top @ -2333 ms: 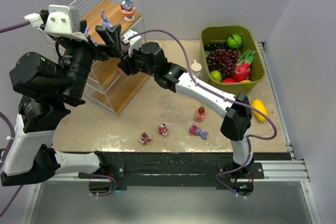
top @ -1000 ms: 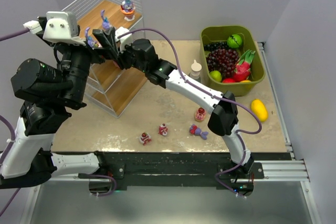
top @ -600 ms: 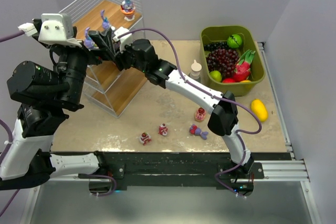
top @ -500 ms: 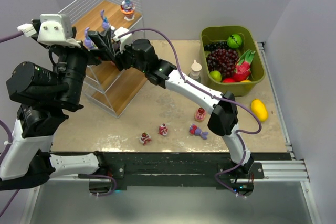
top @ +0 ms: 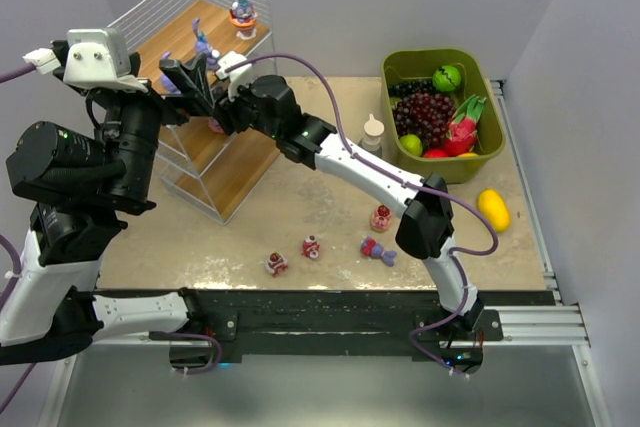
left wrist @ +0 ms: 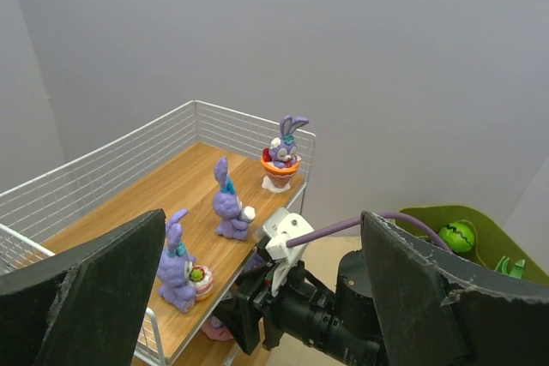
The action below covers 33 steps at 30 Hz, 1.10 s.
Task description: Place and organize the plastic toys onto the shelf
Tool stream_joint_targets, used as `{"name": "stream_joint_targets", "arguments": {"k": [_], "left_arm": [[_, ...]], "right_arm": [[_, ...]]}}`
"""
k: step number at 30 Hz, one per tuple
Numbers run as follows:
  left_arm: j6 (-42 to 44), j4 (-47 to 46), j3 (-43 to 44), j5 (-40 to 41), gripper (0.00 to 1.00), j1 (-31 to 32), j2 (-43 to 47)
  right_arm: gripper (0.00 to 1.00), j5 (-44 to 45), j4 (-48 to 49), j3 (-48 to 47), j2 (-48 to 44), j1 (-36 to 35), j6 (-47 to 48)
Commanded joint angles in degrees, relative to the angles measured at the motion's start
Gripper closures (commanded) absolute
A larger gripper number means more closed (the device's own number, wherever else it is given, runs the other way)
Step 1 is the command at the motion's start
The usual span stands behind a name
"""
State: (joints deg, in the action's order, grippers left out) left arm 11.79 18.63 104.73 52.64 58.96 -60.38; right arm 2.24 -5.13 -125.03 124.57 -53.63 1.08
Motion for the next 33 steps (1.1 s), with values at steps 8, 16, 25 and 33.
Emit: {"name": "stream_joint_targets", "arguments": {"k": [8,16,25,33], "left_arm": [[1.04,-2.55,-0.58,0.53,0.0,0.1,0.7],[0.95,-2.64,-0.93,0.53,0.01,0.1,1.14],[0.78,-2.64,-1.19,0.71,0.01,0.1,1.41],[0.95,-2.81,-1.1,1.67,0.01,0.1,1.32]], "right_arm": [[0.41,0.4,7.58,8.57,-8.91,-0.16,-4.95],[0.34,-0.04,7.33,10.16,-10.23,-0.16,-6.0],[0.45,-0.39,5.57,13.41,-13.04,-0.16,-8.02],[0.69,-0.83,3.28,14.55,-13.39,-0.16,-10.84]]}}
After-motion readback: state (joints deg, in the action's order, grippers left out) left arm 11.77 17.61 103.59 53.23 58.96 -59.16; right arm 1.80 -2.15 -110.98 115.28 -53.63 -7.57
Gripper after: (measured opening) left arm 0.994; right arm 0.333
